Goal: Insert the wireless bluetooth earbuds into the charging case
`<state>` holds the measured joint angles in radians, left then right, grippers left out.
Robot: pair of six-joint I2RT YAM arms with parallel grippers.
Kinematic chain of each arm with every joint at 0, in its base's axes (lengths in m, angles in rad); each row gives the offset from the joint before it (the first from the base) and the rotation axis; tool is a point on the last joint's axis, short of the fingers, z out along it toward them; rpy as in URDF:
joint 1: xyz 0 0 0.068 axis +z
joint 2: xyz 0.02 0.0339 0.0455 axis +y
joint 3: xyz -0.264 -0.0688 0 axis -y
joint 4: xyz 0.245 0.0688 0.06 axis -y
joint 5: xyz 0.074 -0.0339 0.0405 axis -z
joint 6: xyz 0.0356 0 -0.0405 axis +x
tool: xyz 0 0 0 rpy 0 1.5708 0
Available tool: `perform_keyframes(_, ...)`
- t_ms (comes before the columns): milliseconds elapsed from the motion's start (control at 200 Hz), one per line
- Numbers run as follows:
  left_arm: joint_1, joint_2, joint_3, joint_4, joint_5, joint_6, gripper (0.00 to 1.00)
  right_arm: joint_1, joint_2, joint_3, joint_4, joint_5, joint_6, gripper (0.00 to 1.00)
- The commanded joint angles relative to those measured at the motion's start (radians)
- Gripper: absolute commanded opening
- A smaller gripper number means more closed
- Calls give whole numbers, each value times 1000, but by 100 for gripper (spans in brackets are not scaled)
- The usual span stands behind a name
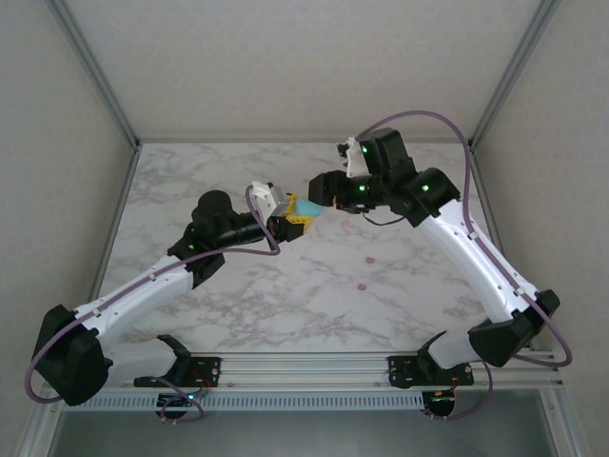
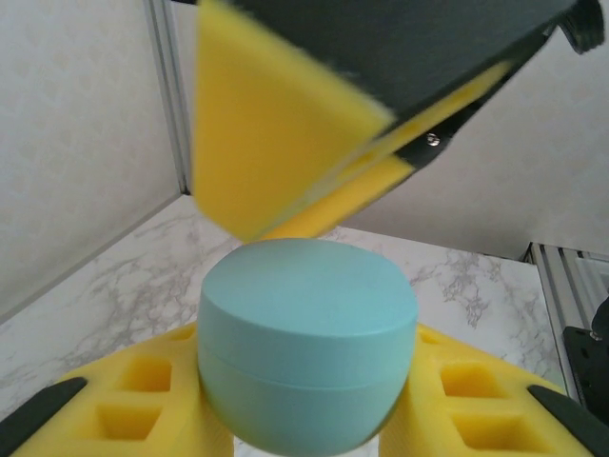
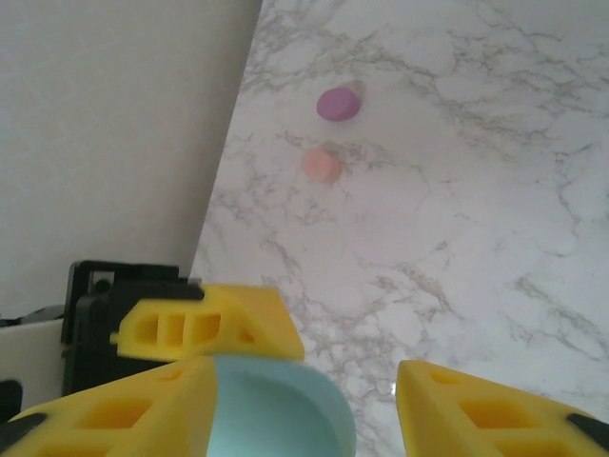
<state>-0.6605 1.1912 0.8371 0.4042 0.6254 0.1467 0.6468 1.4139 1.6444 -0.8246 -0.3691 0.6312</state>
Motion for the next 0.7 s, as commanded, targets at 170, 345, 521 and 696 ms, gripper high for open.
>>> perform_keyframes(170, -9, 6, 37, 132, 17, -69, 22, -117, -164, -299, 408, -304, 246, 69)
perform_keyframes(345, -8, 41, 59, 198, 53, -127, 23, -137, -158, -394, 661, -500, 409, 70)
perform_keyframes(521, -9, 66, 78, 243, 63, -161, 23, -138, -129, -454, 879, -580, 562, 61)
perform_keyframes(696, -9, 65, 77, 249, 55, -163, 23, -139, -131, -460, 864, -586, 543, 51)
